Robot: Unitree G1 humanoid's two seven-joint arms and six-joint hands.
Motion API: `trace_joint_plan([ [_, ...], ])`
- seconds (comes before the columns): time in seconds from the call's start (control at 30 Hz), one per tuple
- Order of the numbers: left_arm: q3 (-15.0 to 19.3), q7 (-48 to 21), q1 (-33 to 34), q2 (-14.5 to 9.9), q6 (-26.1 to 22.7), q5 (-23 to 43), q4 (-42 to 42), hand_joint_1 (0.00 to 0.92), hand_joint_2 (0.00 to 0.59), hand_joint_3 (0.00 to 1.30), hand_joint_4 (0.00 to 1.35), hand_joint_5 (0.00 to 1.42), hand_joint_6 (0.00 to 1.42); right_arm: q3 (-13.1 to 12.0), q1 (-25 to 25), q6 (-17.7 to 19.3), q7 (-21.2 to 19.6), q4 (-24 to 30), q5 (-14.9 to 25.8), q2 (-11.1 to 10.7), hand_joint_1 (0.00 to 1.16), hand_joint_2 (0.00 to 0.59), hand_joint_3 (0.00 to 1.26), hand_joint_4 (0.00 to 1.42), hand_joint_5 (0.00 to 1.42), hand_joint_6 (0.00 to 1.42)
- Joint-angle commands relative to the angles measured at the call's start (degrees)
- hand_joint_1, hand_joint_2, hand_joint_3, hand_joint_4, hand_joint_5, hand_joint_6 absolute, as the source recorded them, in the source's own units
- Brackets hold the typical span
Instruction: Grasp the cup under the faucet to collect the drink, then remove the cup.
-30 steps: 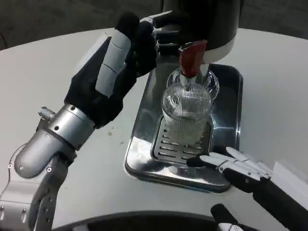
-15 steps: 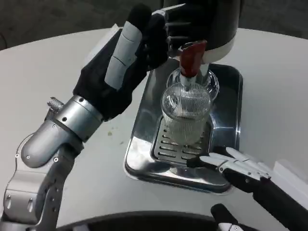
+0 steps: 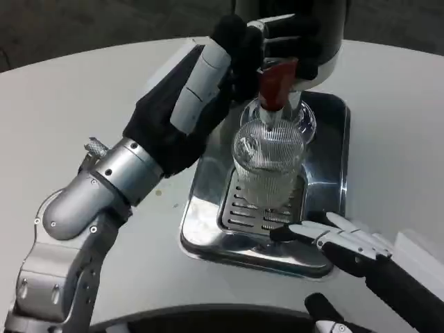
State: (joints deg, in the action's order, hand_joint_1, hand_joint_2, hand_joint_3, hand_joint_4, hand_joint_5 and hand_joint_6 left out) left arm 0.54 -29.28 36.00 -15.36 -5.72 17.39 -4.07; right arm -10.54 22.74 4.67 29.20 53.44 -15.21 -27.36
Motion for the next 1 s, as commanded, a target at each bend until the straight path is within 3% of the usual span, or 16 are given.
trace_joint_plan([
  [0.03, -1.5, -2.1, 0.1, -1.7, 3.3, -3.1, 1.2, 0.0, 0.094, 0.32, 0.24, 0.31, 0.22, -0.2, 0.4, -0.3, -0.5, 0.3, 0.9, 0.4, 0.53, 0.578, 0.18, 0.13, 0.04, 0.0],
  [0.43, -3.4, -5.7, 0.6, -3.8, 10.3, -7.5, 6.6, 0.0, 0.085, 0.25, 0.15, 0.2, 0.14, 0.1, 0.3, -0.7, -0.6, 0.5, 0.9, 0.5, 0.53, 0.578, 0.19, 0.13, 0.05, 0.0],
  [1.0, -3.4, -5.0, 1.5, -5.2, 18.3, -10.8, 9.6, 0.0, 0.126, 0.39, 0.22, 0.27, 0.17, 0.6, 1.1, -0.4, -1.2, 1.0, 0.4, 1.1, 0.53, 0.578, 0.2, 0.13, 0.05, 0.0],
])
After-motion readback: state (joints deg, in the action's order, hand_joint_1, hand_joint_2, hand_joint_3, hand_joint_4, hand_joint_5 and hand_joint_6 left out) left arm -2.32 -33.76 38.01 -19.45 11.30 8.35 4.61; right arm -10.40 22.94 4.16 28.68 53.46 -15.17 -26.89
